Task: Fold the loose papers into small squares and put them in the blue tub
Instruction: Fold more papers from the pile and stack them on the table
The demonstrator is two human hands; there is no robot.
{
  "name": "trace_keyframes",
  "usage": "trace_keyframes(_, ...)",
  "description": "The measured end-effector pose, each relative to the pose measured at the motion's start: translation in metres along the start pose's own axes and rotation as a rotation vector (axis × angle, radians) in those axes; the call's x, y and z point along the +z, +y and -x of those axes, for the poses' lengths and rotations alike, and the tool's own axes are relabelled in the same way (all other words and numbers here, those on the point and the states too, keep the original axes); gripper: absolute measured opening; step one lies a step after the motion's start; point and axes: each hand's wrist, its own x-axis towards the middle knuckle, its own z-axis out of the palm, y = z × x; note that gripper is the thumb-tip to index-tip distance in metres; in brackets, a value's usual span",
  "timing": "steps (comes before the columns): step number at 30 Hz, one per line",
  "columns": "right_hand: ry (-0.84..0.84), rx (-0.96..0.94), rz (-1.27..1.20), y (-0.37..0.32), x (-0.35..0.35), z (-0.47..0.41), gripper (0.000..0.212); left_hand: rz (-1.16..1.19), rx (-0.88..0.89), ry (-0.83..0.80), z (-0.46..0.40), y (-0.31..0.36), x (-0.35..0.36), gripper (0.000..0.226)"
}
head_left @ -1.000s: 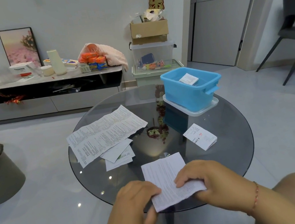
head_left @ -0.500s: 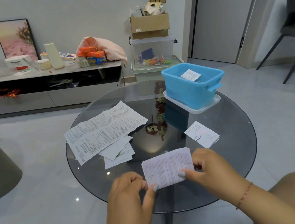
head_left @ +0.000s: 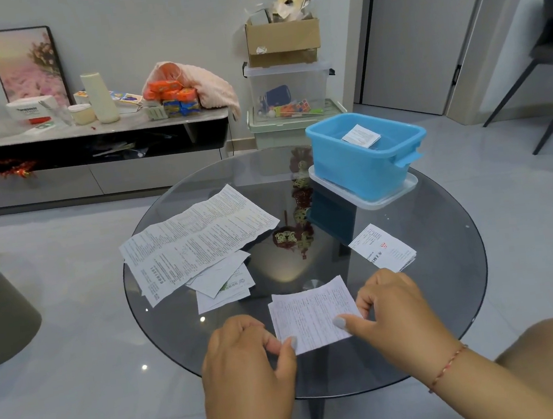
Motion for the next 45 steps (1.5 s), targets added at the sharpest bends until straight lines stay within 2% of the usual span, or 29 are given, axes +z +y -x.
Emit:
trace_keyframes(6, 0.042, 0.035, 0.009, -0.002, -0.005, 0.003, 0.037, 0.1, 0.039, -0.055, -0.005, -0.001, -0.009, 0.03)
trace_keyframes(11, 0.096, -0.061, -0.01, -0.011, 0.002, 0.008, 0.037, 0.062, 0.304, -0.054, -0.009, -0.01, -0.003, 0.022)
trace_keyframes(13, 0.083, -0.082, 0.03, -0.019, 0.009, 0.011, 0.044, 0.055, 0.41, -0.038, -0.008, -0.011, -0.002, 0.024)
trace_keyframes(16, 0.054, -0.063, 0.109, -0.025, 0.014, 0.013, 0.052, 0.023, 0.546, 0.007, -0.006, -0.012, -0.003, 0.033)
trace_keyframes(20, -0.003, -0.02, 0.052, -0.023, 0.009, 0.008, 0.048, -0.114, 0.675, 0.039, 0.001, -0.015, -0.003, 0.036)
trace_keyframes(26, -0.078, 0.011, 0.044, -0.006, -0.006, 0.003, 0.046, -0.212, 0.669, -0.012, 0.01, -0.012, -0.006, 0.034)
trace_keyframes(31, -0.13, 0.037, -0.043, 0.008, -0.023, 0.003, 0.034, -0.233, 0.627, -0.122, 0.012, -0.011, -0.01, 0.043)
trace_keyframes(34, 0.039, -0.068, -0.193, 0.011, -0.028, -0.001, 0.028, -0.184, 0.661, -0.15, 0.008, -0.013, -0.012, 0.043)
trace_keyframes(35, 0.041, -0.133, -0.238, 0.01, -0.031, -0.001, 0.033, -0.152, 0.682, -0.164, 0.006, -0.015, -0.012, 0.042)
trace_keyframes(38, -0.204, -0.345, -0.249, 0.003, -0.032, 0.002, 0.052, -0.077, 0.748, -0.222, -0.001, -0.022, -0.012, 0.038)
trace_keyframes(40, -0.332, -0.501, -0.109, 0.003, -0.026, 0.006, 0.061, -0.062, 0.763, -0.233, -0.004, -0.023, -0.014, 0.038)
trace_keyframes(42, -0.36, -0.602, 0.109, 0.002, -0.022, 0.013, 0.076, -0.072, 0.78, -0.204, -0.006, -0.023, -0.015, 0.044)
trace_keyframes(45, -0.387, -0.625, 0.189, -0.003, -0.021, 0.029, 0.091, -0.077, 0.857, -0.141, -0.002, -0.021, -0.011, 0.049)
